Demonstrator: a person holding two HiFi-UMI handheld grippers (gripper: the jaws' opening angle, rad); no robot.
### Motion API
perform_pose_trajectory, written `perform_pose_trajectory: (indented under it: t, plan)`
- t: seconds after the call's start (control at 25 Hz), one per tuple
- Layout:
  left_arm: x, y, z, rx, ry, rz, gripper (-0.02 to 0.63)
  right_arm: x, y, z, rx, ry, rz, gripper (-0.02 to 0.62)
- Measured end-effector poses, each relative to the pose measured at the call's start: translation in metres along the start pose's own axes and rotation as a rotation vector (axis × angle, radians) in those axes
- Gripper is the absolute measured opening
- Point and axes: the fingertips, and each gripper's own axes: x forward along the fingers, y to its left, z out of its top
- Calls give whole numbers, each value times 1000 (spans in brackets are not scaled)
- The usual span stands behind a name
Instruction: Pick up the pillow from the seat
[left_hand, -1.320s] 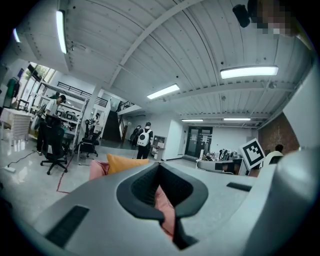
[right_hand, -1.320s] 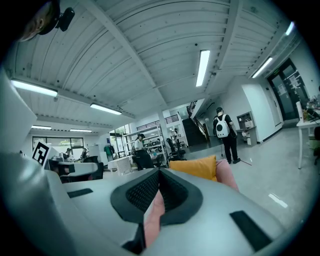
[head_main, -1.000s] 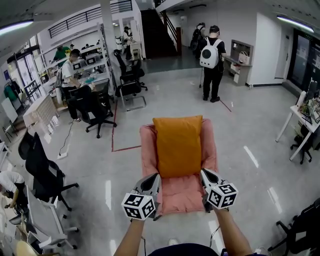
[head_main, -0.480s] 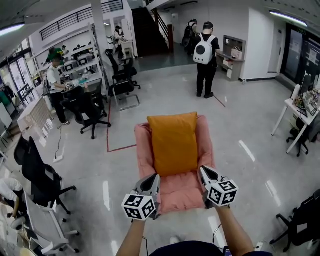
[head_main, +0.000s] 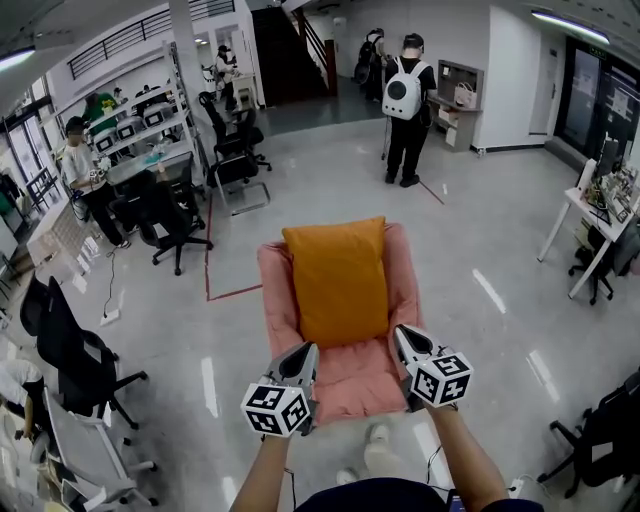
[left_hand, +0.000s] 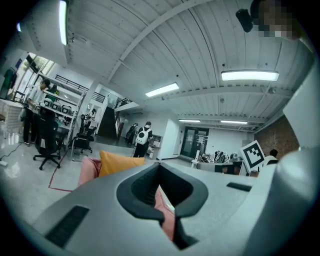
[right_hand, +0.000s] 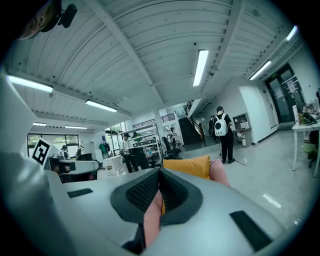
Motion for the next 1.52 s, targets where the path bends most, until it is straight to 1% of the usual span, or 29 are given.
perform_pose_trajectory:
  t: [0.4, 0.84, 1.2, 1.52]
  plan:
    - [50, 18, 4, 3, 5, 37, 3, 43, -40, 12, -3, 3, 29, 18]
    - [111, 34, 10, -3, 5, 40, 3, 82, -88, 28, -17, 11, 28, 18]
    - [155, 45, 17, -10, -2, 57, 3, 113, -123, 39, -17, 17, 41, 18]
    - [180, 57, 16, -28, 7, 95, 3, 137, -143, 41, -9, 38, 66, 18]
